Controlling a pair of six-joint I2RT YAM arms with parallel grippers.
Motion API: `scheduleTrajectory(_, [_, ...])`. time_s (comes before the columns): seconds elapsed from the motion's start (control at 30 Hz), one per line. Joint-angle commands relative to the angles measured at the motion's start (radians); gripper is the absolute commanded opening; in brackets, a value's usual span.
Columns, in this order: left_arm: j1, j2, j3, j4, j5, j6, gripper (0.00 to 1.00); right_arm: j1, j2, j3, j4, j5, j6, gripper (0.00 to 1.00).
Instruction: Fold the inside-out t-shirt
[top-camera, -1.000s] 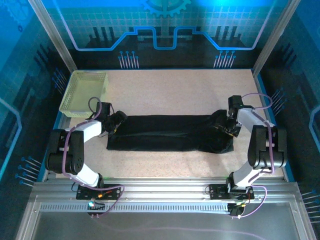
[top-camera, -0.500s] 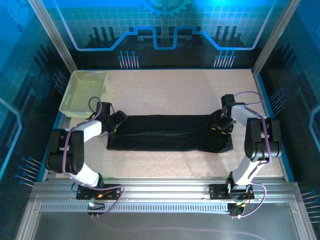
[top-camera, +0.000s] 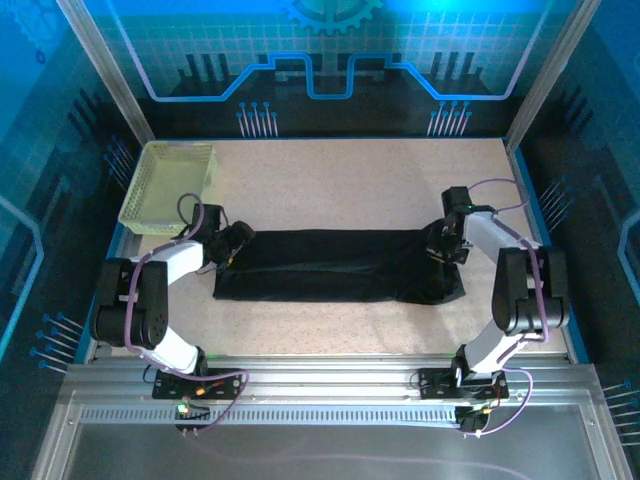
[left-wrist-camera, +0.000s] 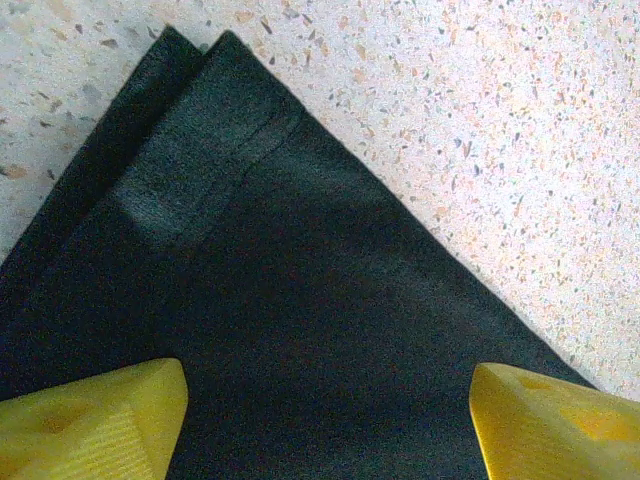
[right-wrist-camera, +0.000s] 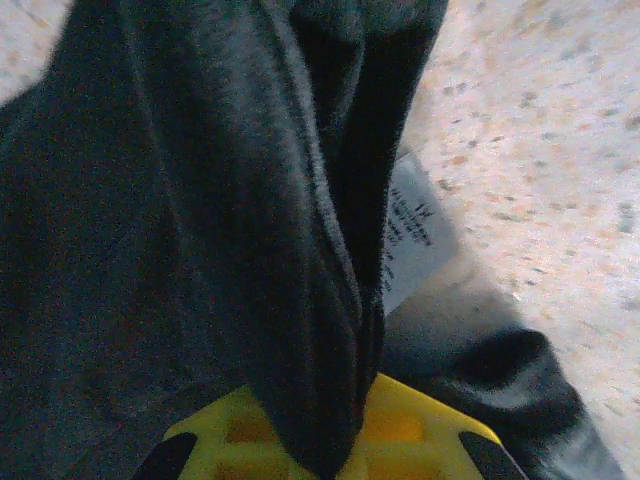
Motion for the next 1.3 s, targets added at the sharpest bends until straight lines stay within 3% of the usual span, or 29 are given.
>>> scheduleTrajectory(0.0, [0.000,0.004,-0.031,-0.055,0.013,0.004,0.77,-0.042,-0.093,0.019,-0.061,0.082,0.004,0.00])
scheduleTrajectory(0.17, [-0.022,0.005,-0.018,-0.058,0.008,0.004,0.77,-0.051,-0.121,0.074,-0.109,0.075,-0.022,0.00])
scheduleTrajectory(0.43, [-0.022,0.003,-0.002,-0.078,-0.006,0.018,0.78,-0.060,-0.058,0.023,-0.063,0.053,-0.026,0.00])
scheduleTrajectory(0.6, [-0.030,0.006,0.013,-0.090,0.009,0.035,0.78,-0.074,-0.114,0.057,-0.102,0.066,-0.027,0.00])
scheduleTrajectory(1.07, [-0.282,0.144,0.128,-0.064,-0.054,-0.019,0.78,-0.121,-0.193,0.317,-0.371,0.241,-0.095,0.00])
scheduleTrajectory(1.27, [-0.396,0.127,0.235,-0.154,-0.115,-0.007,0.82,-0.035,-0.138,0.479,-0.506,0.361,-0.122,0.00])
